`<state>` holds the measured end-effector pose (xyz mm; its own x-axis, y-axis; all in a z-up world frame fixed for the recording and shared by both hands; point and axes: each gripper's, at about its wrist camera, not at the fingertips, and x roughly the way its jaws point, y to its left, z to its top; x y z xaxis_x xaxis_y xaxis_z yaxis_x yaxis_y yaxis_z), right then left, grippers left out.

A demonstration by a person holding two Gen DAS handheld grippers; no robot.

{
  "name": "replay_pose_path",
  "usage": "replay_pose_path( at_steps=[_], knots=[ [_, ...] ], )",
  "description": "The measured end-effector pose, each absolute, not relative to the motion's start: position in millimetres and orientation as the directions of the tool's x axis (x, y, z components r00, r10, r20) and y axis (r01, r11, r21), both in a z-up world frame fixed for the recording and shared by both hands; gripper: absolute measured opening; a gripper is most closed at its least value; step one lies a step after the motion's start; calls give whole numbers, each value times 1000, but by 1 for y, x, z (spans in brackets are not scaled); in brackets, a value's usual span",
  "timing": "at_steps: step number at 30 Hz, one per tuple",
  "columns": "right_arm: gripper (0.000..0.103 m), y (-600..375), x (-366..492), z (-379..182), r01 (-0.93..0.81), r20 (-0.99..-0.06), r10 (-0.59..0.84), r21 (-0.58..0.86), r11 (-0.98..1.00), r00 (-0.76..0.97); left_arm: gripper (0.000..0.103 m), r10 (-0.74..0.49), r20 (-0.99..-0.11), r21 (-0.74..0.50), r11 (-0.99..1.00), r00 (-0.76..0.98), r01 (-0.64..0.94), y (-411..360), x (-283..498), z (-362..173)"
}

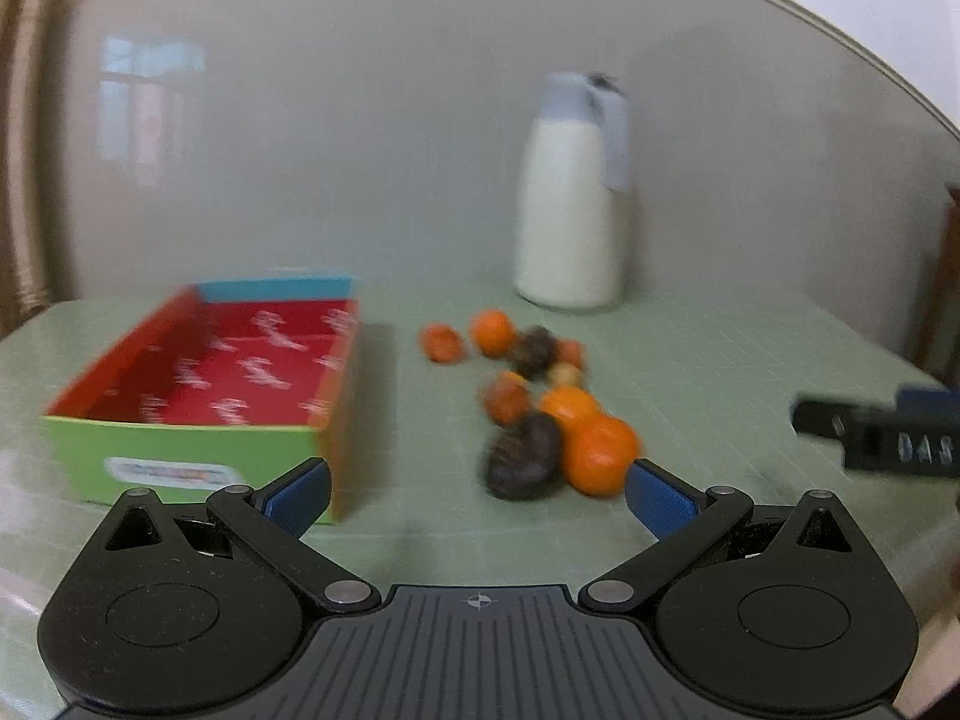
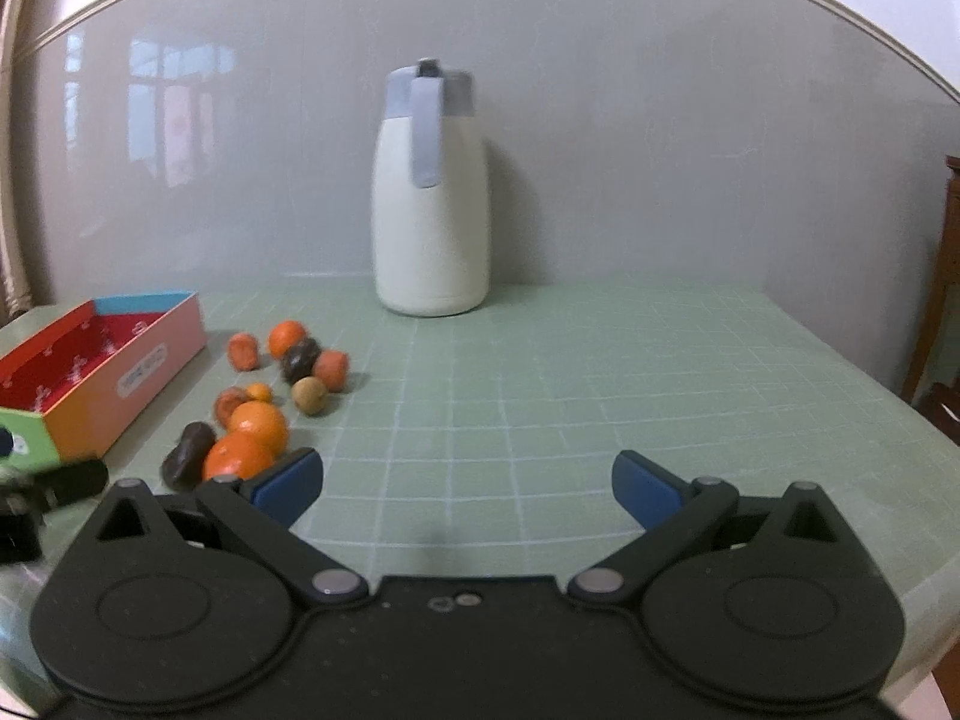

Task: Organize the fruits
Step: 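Move the left gripper to the large mandarin orange and close on it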

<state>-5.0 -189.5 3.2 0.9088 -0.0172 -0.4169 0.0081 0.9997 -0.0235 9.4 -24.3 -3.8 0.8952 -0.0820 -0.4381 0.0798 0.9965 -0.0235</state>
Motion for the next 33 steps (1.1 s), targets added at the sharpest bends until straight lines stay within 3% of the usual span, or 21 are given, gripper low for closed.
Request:
replay_pose_path(
  at_steps=[4,5,7,15,22,24,33],
  knots=[
    [103,-200,-2,6,44,-421,-56,-38,998,905,100,-112,-473,-10,993,874,121,-48,18,-11],
    [103,-202,0,7,53,-419,-66,-44,998,905,81,-120,-483,-20,992,867,126,-52,20,-12],
    [103,-208,2,8,65,-417,-73,-35,997,906,63,-152,-517,-50,988,842,148,-61,26,-17],
    [103,-223,11,7,97,-417,-93,-10,995,904,62,-145,-551,-96,989,822,110,-78,52,-27],
    [103,-231,27,3,116,-443,-104,0,993,890,51,-152,-550,-114,988,821,106,-86,76,-31],
    [103,-231,34,2,131,-453,-124,-16,991,883,42,-142,-552,-106,989,822,100,-86,82,-32],
    [103,-232,55,-14,180,-500,-173,-35,983,849,42,-176,-554,-125,984,814,128,-79,81,-29]
  ],
)
